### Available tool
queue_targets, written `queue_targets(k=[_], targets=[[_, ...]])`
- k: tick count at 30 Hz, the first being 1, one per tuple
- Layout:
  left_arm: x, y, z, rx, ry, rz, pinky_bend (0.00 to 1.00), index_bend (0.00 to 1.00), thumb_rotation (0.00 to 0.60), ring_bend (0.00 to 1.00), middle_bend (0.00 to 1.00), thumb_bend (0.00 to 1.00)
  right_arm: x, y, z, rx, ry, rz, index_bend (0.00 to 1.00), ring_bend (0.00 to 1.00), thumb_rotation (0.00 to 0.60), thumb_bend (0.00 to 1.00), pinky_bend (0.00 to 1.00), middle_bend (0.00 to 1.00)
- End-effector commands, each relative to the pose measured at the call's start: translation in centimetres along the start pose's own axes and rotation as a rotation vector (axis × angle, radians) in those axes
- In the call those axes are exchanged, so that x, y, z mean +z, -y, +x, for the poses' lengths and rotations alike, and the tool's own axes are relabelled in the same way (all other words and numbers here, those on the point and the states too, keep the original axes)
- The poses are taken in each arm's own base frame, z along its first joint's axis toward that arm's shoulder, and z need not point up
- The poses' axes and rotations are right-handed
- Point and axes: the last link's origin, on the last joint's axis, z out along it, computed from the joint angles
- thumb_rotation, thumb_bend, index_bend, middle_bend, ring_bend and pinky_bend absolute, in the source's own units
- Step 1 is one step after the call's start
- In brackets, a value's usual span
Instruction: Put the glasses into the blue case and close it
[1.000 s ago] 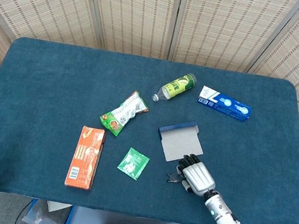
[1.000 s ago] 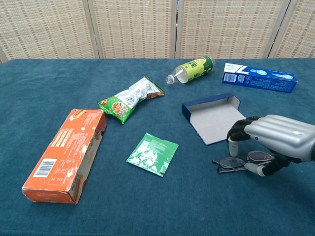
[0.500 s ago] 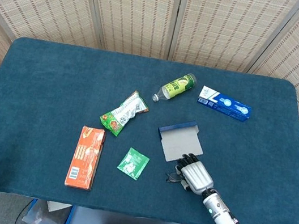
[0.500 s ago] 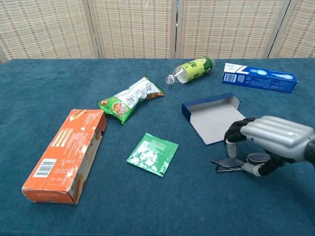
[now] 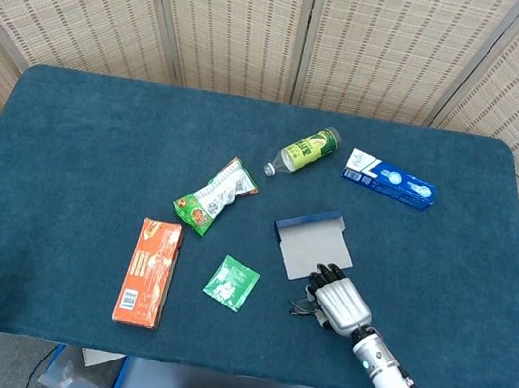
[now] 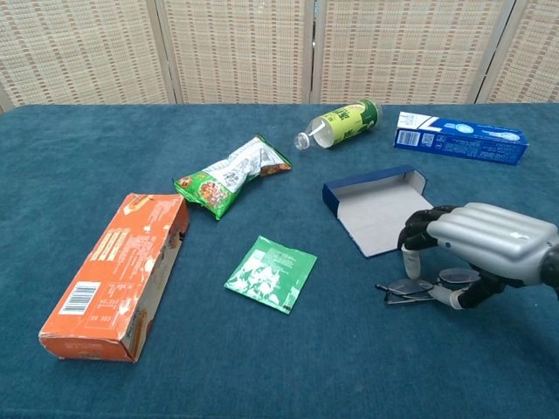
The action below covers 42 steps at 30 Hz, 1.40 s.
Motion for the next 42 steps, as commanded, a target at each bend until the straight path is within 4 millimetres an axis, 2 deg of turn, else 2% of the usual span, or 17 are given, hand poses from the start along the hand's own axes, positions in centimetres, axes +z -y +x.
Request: queue_targets(k=[1,10,17,27,32,36,42], targets=[[0.0,0.0,0.0,0.001,-0.001,0.001,0.00,0.08,0.600,0.00,0.00,0.42,0.1,0.1,0.0,-0.003,-0.003,0.007,0.44,0.09,0.600,0.38,0.12,0.22],[-0.1,0.2,-0.1,-0.002,0.001,0.004,0.00,0.08,0.600,0.00,0.00,0.42,0.4,0.6,-0.2,-0.011,-0.017,0.023,0.44,0.09,0.600,0.38,0.12,0.22],[-0.1,0.2,-0.1,-0.006,-0.001,0.005,0.00,0.08,0.600,0.00,0.00,0.42,0.8,0.7,0.0,-0.006,-0.055,0.018,0.48,0.09,0.600,0.44,0.12,0.24],[-0.2,0.5,-0.1,-0.006,-0.002,0.010,0.00,0.08,0.600,0.00,0.00,0.42,0.8,-0.1,0.6,-0.003,-0.096,-0.006,0.52,0.09,0.600,0.47,0.12,0.26],[-0.2,0.4,0.0,-0.006,-0.004,0.005,0.00,0.08,0.600,0.00,0.00,0.42,0.9,-1.1,1.8,-0.008,-0.136,-0.033,0.52,0.09,0.600,0.47,0.12,0.26],[-0.1,0.3,0.0,-0.008,-0.006,0.002,0.00,0.08,0.600,0.00,0.00,0.42,1.7,-2.2,3.2,-0.022,-0.167,-0.058,0.52,0.09,0.600,0.47,0.12,0.26],[-0.2,0.3,0.0,-0.006,-0.005,0.003,0.00,0.08,0.600,0.00,0.00,0.42,4.2,-3.4,4.5,-0.039,-0.176,-0.085,0.52,0.09,0.600,0.47,0.12,0.26]])
